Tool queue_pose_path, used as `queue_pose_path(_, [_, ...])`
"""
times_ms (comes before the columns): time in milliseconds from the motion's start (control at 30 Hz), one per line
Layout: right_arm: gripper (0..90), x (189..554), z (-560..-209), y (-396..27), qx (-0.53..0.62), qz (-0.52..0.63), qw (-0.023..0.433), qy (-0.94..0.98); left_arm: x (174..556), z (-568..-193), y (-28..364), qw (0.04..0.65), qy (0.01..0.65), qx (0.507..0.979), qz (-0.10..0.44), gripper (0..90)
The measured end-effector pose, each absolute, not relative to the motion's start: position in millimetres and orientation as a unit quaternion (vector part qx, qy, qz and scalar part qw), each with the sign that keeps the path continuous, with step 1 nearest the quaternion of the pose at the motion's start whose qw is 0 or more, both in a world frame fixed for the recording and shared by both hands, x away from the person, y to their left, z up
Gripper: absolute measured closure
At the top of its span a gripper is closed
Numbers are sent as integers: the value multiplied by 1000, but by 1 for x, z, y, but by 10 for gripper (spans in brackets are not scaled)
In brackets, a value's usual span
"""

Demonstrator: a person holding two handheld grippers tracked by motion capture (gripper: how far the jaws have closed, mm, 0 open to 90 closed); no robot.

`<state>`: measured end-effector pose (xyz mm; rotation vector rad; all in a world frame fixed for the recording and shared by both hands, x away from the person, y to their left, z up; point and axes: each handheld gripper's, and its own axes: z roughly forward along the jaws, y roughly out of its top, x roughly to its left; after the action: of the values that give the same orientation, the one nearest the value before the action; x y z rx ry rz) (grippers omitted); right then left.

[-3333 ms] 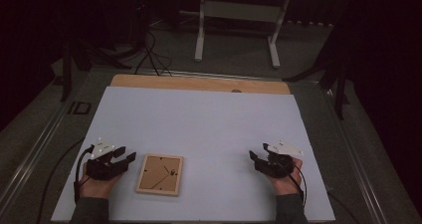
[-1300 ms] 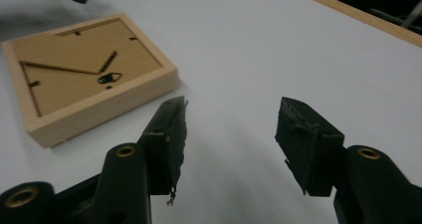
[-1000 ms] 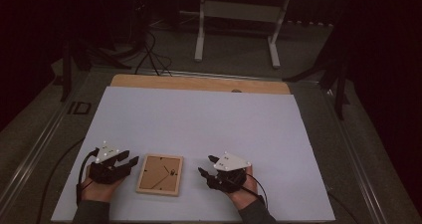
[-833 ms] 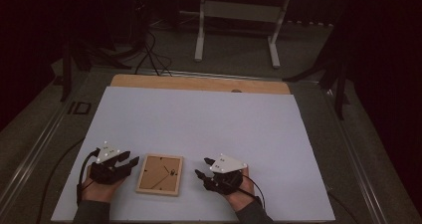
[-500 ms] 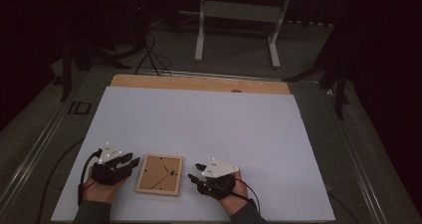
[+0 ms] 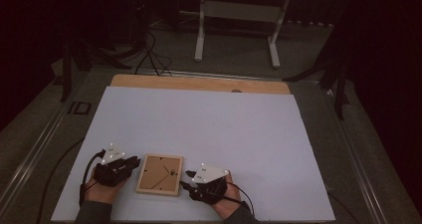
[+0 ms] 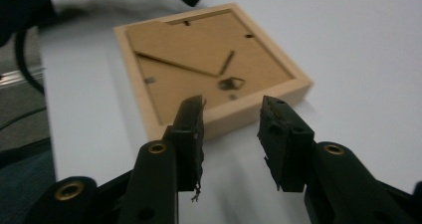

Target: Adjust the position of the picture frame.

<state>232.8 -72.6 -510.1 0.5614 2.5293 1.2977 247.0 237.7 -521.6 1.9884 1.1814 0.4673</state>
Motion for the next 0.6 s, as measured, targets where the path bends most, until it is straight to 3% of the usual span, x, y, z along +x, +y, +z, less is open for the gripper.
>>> queue_pose_path(300, [861,225,-512,-61,163,446,108,873,249,-524,235,376,458,788,166,886])
queue_pose_path(600, [879,215,-517,-53,139,445,84,881,249,-525,232,373,453,794,158,889])
